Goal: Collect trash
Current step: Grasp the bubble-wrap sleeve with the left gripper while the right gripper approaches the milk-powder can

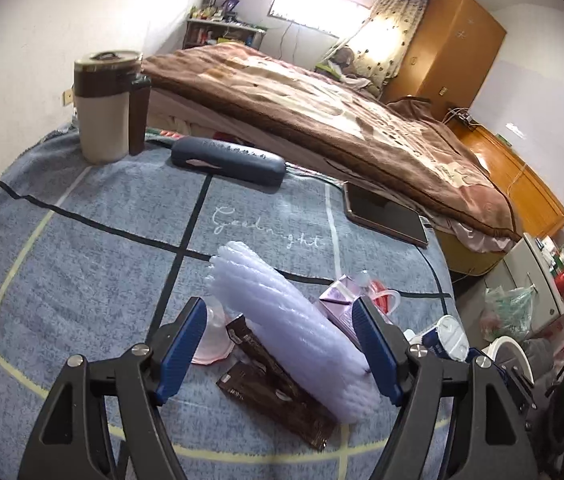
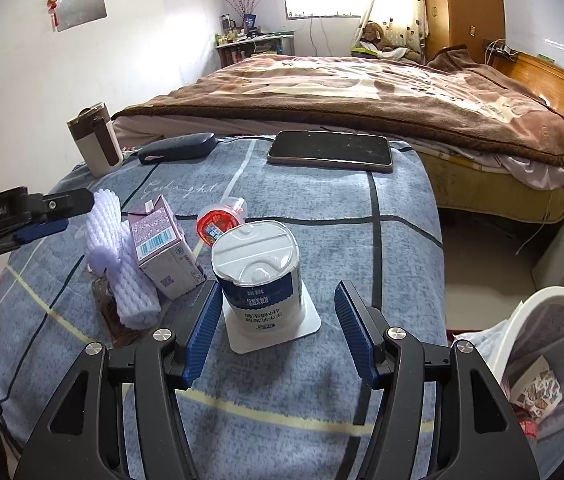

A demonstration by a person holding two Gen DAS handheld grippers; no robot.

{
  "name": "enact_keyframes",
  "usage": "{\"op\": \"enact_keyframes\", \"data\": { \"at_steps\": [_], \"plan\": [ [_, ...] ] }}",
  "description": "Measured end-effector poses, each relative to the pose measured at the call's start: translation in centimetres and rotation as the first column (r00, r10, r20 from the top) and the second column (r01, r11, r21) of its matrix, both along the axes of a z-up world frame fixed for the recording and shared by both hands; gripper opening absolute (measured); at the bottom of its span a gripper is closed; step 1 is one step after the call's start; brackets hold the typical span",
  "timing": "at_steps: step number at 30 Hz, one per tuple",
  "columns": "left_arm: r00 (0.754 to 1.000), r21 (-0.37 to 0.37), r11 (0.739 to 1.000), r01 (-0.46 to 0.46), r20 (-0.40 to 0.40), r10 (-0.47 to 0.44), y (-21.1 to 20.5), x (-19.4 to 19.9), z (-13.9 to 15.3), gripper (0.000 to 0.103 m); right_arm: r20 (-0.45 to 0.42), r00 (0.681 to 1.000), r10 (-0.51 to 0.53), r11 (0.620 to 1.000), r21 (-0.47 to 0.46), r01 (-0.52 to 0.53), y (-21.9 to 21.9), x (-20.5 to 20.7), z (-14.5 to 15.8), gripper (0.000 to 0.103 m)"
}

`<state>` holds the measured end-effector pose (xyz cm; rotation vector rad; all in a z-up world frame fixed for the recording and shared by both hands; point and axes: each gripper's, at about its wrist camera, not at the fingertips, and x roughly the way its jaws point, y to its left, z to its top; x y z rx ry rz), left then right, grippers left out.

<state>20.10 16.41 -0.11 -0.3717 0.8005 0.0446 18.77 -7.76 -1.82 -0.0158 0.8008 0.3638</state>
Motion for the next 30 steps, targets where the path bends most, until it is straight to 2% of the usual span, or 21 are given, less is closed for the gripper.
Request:
{"op": "enact_keyframes", "data": {
  "at_steps": [4,8,12,15,17,19,21,24,30],
  "plan": [
    [1.000,-0.021,1.000,0.013,-0.004,-0.013,-0.1,0.6,-0.4,0.077,-0.004,1.000,0.000,1.000,0.006,0.000,0.1,0.4,0.0,0.060],
    [1.000,-0.012,1.000,-0.016,-0.019,0.015,-0.1,1.0,-0.9,0.070,0.004,1.000,0.002,1.000,-0.008,-0.002,0.5,0.8,0.0,0.060],
    [0.999,-0.024,1.000,-0.009,-0.040,0.008,-0.2,1.4,-1.4,0.057,0.004,1.000,0.016,1.000,-0.020,-0.016,1.0,1.2,-0.2,0.060],
    [0.999,-0.018,1.000,0.008,-0.034,-0.009,-0.4,1.3,-1.3,0.042,0.000,1.000,0.025,1.000,-0.006,-0.025,1.1,1.3,-0.1,0.060],
    [0.999,-0.031,0.999,0.019,-0.031,-0.020,-0.4,1.3,-1.3,0.038,-0.010,0.999,0.034,0.999,0.011,-0.034,1.1,1.5,-0.2,0.060],
    [0.999,-0.006,1.000,0.018,-0.027,-0.019,-0.5,1.2,-1.2,0.033,-0.009,1.000,0.024,1.000,0.008,-0.024,1.2,1.6,-0.3,0.060],
    [0.999,-0.004,0.999,0.033,-0.024,-0.034,-0.6,1.0,-1.2,0.032,0.004,1.000,0.007,1.000,0.008,-0.007,1.1,1.5,-0.2,0.060],
    [0.999,0.001,0.999,0.050,-0.022,-0.050,-0.7,0.9,-1.2,0.029,0.002,1.000,0.005,1.000,0.029,-0.006,1.0,1.6,-0.2,0.050],
    [0.998,-0.001,0.998,0.057,-0.009,-0.057,-0.5,0.1,-0.8,0.028,0.016,1.000,-0.003,1.000,0.027,0.002,1.0,1.4,-0.2,0.050]
  ]
}}
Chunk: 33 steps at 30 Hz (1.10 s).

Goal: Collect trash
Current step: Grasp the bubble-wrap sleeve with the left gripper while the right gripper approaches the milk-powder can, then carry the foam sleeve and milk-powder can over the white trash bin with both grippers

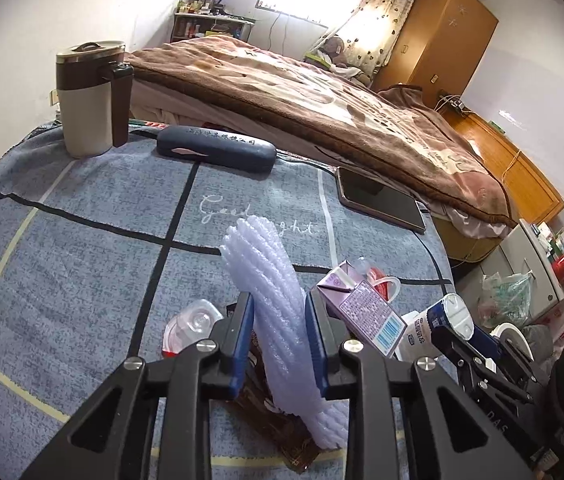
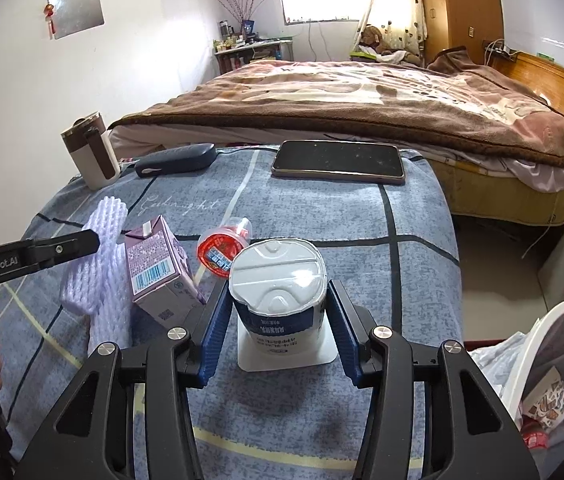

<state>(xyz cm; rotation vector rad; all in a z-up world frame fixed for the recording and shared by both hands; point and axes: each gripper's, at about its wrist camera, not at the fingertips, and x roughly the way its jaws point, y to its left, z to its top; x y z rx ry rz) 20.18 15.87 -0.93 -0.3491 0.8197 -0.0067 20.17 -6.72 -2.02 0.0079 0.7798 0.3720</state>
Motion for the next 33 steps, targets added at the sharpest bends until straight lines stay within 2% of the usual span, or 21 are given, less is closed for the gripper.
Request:
{"op": "enact_keyframes", "data": {
  "at_steps": [10,18,24,33],
  "plan": [
    [0.999,0.028,1.000,-0.003,0.038,0.002,0.1,-2.2,1.3,0.028,0.013,1.000,-0.013,0.999,0.037,0.012,-1.0,-1.0,0.7,0.050],
    [0.998,0.051,0.998,0.035,0.048,-0.037,-1.3,-3.8,1.9,0.028,0.032,0.999,-0.019,0.998,0.053,0.017,-1.8,-2.3,1.5,0.050],
    [0.993,0.090,0.992,0.084,0.076,-0.091,-3.6,-5.0,2.9,0.028,0.056,0.998,-0.031,0.998,0.052,0.028,-2.8,-3.6,2.3,0.050],
    [0.973,0.099,0.976,0.193,0.107,-0.203,-8.0,-6.6,4.2,0.028,0.090,0.993,-0.077,0.995,0.070,0.071,-6.1,-5.8,3.9,0.050]
  ]
}}
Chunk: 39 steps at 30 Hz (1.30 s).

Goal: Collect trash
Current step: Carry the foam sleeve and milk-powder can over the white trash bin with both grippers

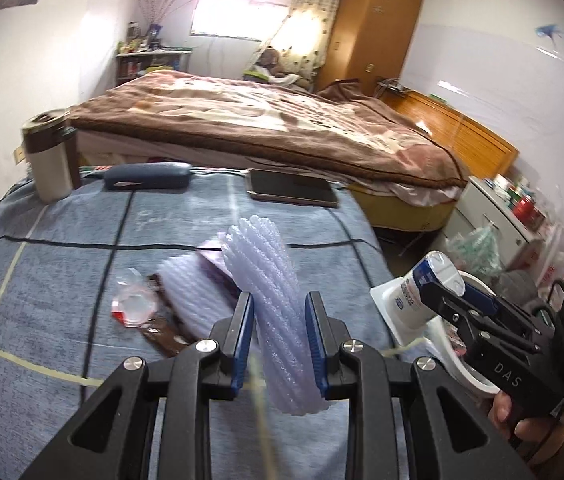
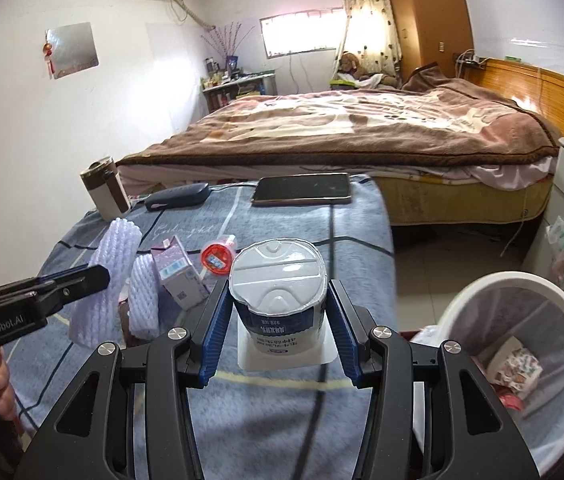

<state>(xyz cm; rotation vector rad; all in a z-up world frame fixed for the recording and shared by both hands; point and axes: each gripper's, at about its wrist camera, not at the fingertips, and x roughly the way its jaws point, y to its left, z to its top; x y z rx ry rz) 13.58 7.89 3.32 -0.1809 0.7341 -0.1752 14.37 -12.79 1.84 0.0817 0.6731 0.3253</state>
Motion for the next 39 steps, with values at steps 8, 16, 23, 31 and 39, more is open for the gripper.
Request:
{"op": "enact_keyframes", "data": {
  "at_steps": [8,16,23,31,39],
  "plan": [
    [0.994,-0.003,0.994,0.106,0.024,-0.106,-4.6,-0.8,0.6,0.028,0.015,0.998,-0.058,0.998,-0.005,0.058,-3.4,-1.8,0.6,0.050],
    [0.976,0.007,0.976,0.217,0.032,-0.217,-9.6,-0.6,0.7,0.028,0.019,0.990,-0.138,0.990,-0.006,0.139,-7.1,-2.8,0.8,0.050],
    [0.943,-0.003,0.943,0.333,0.017,-0.333,-15.0,-0.2,0.2,0.028,0.013,0.973,-0.230,0.973,-0.008,0.230,-11.1,-3.4,0.5,0.050],
    [0.912,0.019,0.911,0.411,-0.003,-0.411,-20.7,0.2,-0.4,0.028,-0.025,0.952,-0.305,0.952,-0.030,0.304,-14.7,-3.4,-0.9,0.050],
    [0.903,0.055,0.901,0.430,-0.029,-0.429,-24.1,0.0,-1.5,0.028,-0.065,0.939,-0.337,0.940,-0.070,0.333,-17.0,-3.6,-2.2,0.050]
  ]
}}
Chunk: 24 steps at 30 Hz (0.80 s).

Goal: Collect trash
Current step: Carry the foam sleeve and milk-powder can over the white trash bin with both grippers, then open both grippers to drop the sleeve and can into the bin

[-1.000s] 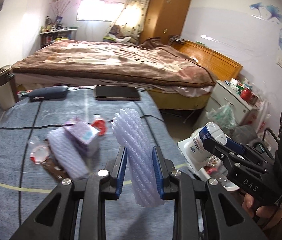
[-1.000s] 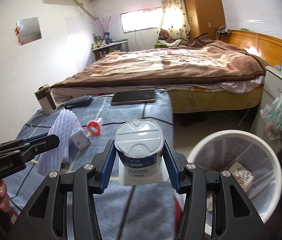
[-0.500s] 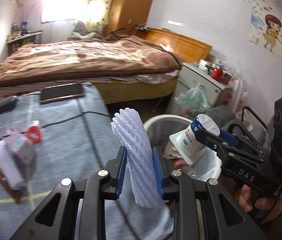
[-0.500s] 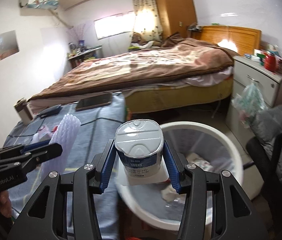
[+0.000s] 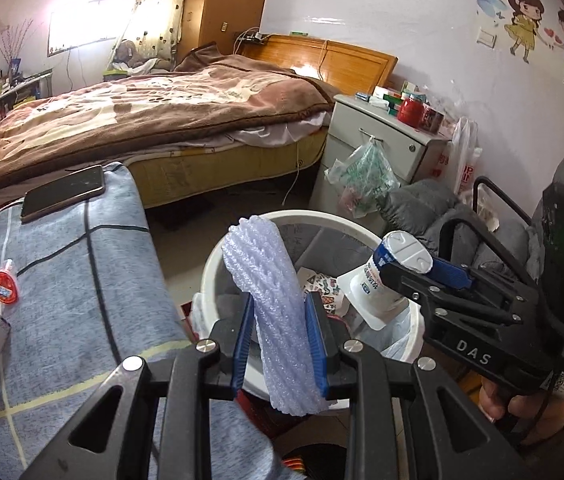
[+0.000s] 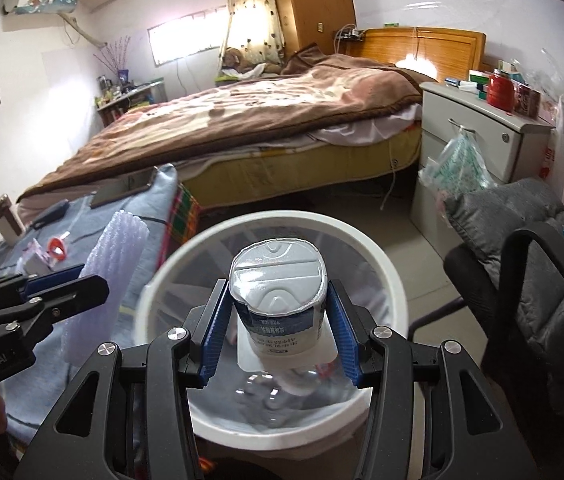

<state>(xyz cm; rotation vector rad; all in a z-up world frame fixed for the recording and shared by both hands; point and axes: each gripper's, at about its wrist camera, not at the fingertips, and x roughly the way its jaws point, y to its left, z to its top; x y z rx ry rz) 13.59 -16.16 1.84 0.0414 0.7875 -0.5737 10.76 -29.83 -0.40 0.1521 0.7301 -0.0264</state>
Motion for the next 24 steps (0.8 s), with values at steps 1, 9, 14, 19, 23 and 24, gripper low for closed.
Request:
{"op": "enact_keyframes", "data": {
  "at_steps": [1,9,14,19,23,24],
  "plan": [
    [1.000,0.006,1.000,0.001,-0.003,-0.001,-0.4,-0.1,-0.1,0.028,-0.006,1.000,-0.003,1.000,-0.003,0.003,-0.1,0.0,-0.2,0.050],
    [1.000,0.025,1.000,-0.007,-0.013,0.007,-1.6,0.1,-1.1,0.029,-0.044,0.999,0.003,1.000,-0.029,-0.004,-1.0,0.2,-1.1,0.051],
    [1.000,0.029,1.000,-0.008,-0.025,0.009,-1.6,0.3,-1.4,0.049,-0.062,0.998,0.002,0.999,-0.045,-0.005,-0.9,0.4,-1.5,0.051],
    [1.000,0.021,1.000,-0.009,-0.026,0.010,-1.3,0.3,-1.4,0.056,-0.065,0.998,-0.005,0.999,-0.043,0.002,-0.9,0.3,-1.5,0.052],
    [1.000,0.019,1.000,-0.014,-0.024,0.014,-1.0,0.2,-1.3,0.059,-0.053,0.999,-0.008,0.999,-0.051,0.005,-0.6,0.2,-1.2,0.061],
    [1.000,0.019,1.000,-0.016,-0.021,0.016,-0.9,0.2,-1.2,0.060,-0.048,0.999,-0.007,0.999,-0.048,0.005,-0.6,0.1,-1.0,0.062]
  ]
}}
